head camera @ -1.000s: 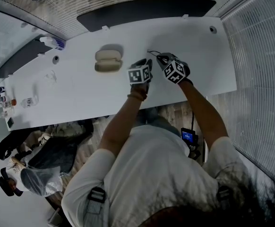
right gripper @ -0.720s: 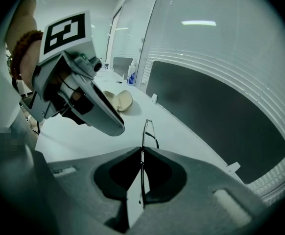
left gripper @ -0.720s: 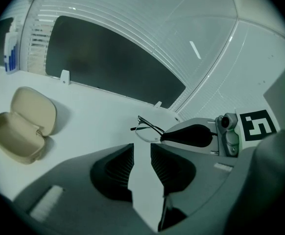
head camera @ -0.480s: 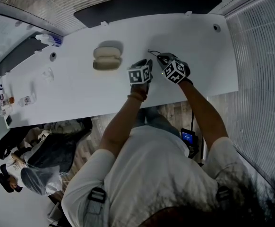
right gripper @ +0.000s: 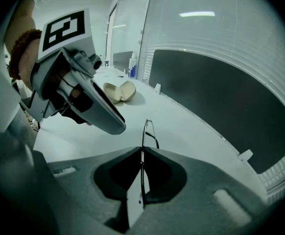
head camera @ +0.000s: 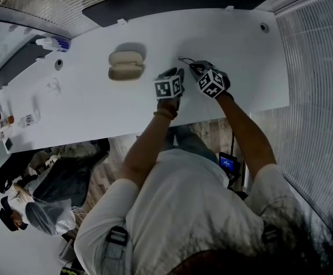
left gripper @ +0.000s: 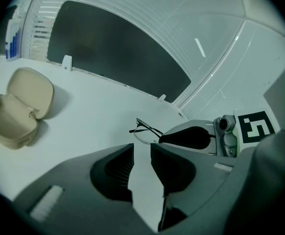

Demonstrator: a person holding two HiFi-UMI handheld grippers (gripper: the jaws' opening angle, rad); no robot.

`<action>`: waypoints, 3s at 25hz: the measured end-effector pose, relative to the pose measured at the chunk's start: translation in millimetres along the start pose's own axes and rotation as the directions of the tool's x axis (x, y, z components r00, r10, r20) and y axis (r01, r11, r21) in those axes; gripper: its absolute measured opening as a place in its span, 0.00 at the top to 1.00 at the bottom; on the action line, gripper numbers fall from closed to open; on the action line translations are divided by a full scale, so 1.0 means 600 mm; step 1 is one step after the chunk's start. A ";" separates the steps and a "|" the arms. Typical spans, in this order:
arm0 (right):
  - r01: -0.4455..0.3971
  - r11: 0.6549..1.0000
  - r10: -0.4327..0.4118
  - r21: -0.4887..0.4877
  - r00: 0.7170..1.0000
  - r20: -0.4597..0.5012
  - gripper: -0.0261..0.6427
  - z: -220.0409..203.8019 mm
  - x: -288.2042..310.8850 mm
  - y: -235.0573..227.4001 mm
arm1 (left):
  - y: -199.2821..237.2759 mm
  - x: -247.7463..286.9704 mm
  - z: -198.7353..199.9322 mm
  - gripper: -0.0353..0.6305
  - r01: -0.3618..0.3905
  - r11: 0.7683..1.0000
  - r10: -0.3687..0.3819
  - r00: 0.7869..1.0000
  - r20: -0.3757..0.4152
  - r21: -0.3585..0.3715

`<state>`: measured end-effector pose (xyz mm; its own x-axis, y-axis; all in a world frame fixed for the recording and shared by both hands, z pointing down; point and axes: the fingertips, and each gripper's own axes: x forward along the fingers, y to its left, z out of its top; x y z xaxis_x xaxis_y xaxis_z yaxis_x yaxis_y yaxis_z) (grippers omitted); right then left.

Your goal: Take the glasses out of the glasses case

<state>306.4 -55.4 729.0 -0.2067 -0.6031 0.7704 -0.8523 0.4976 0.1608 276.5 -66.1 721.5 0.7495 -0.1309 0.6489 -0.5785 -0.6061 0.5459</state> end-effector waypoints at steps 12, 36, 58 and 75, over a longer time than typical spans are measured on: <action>-0.022 1.000 0.022 0.020 1.000 -0.015 0.94 -0.027 0.012 0.010 | 0.008 0.010 -0.023 0.78 -0.006 1.000 0.006 1.000 -0.016 -0.006; -0.036 0.997 0.037 0.064 0.999 -0.015 0.89 -0.041 0.022 0.007 | 0.011 0.012 -0.039 0.78 -0.013 1.000 0.013 1.000 -0.018 -0.020; 0.017 0.995 -0.024 0.099 0.997 0.070 0.96 0.005 -0.031 -0.007 | -0.015 -0.025 0.002 0.94 0.025 1.000 -0.025 0.998 0.051 0.009; 0.097 0.955 -0.197 0.279 0.912 0.360 0.96 0.195 -0.192 -0.032 | -0.066 -0.217 0.123 0.94 0.039 0.988 -0.079 0.961 0.266 0.152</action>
<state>290.1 -68.4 564.8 -0.1934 -0.8727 0.4483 -0.9683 0.2434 0.0561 225.7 -83.1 576.6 0.8513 -0.2868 0.4394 -0.4933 -0.7228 0.4839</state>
